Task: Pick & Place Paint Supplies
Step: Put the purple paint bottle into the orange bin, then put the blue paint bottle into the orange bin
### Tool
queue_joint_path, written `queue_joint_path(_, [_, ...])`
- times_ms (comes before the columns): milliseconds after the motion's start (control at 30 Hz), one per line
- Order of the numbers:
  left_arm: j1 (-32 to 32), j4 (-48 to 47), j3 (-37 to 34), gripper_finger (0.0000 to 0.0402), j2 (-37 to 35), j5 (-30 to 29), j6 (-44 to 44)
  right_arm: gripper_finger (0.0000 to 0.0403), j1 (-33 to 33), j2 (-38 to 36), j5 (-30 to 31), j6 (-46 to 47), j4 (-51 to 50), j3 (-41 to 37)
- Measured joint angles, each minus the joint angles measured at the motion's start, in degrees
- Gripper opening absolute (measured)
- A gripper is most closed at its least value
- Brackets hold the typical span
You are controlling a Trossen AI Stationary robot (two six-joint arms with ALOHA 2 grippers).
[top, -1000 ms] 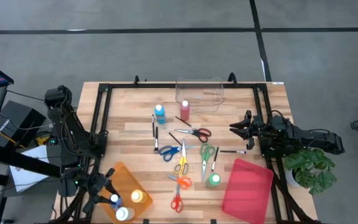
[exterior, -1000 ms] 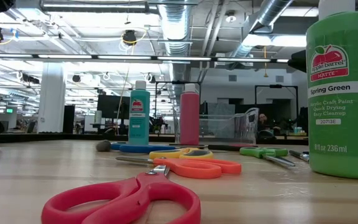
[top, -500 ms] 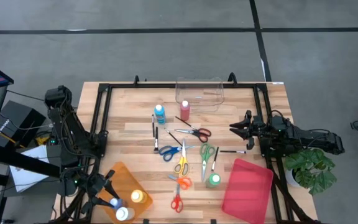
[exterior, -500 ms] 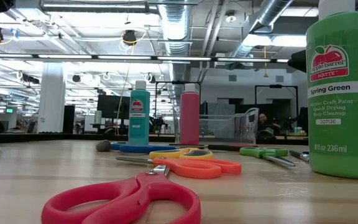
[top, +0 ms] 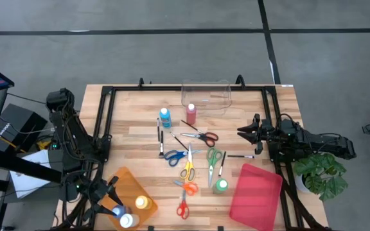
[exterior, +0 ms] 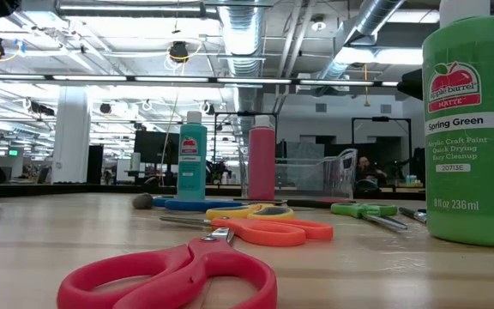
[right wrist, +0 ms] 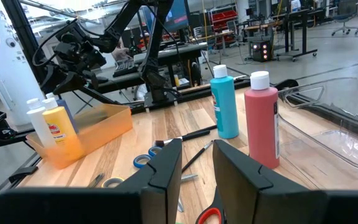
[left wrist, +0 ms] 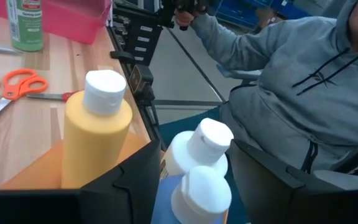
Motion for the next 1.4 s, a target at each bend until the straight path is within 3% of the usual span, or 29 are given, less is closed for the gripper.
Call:
queue_joint_path(133, [0.0, 0.12, 0.0, 0.0194, -0.45, 0.01, 1.58, 0.0089, 0.0, 0.0, 0.0, 0.0, 0.0, 0.0])
queue_joint_path(267, [0.22, 1.68, 0.0, 0.0192, -3.21, -2.12, 9.95, 0.0089, 0.0, 0.0, 0.19, -0.02, 0.02, 0.0])
queue_joint_path(367, [0.22, 2.11, 0.0, 0.0189, -7.27, -7.63, 19.77, 0.0089, -0.02, 0.0, 0.42, -0.02, 0.04, 0.0])
queue_joint_path(533, [1.63, 6.09, 0.0, 0.0194, -13.92, -23.97, 39.08, 0.0089, -0.02, 0.0, 0.42, -0.02, 0.04, 0.0])
queue_joint_path(700, [10.92, 8.17, 0.01, 0.0221, -18.13, -24.88, 50.74, 0.0089, 0.0, 0.0, 0.42, -0.07, 0.04, 0.0])
queue_joint_path(833, [21.43, 8.02, 0.0, 0.0254, -19.27, -20.61, 55.61, 0.0089, -0.01, 0.0, 0.42, -0.2, 0.05, 0.0])
queue_joint_path(1067, [43.47, 8.02, 0.05, 0.0307, -19.54, -10.42, 55.79, 0.0089, -0.02, 0.0, 0.44, -1.62, 0.04, 0.0])
queue_joint_path(1400, [73.79, 7.81, 2.02, 0.0321, -17.65, 11.31, 48.6, 0.0089, -0.02, 0.0, 0.2, -1.68, 0.02, 0.0])
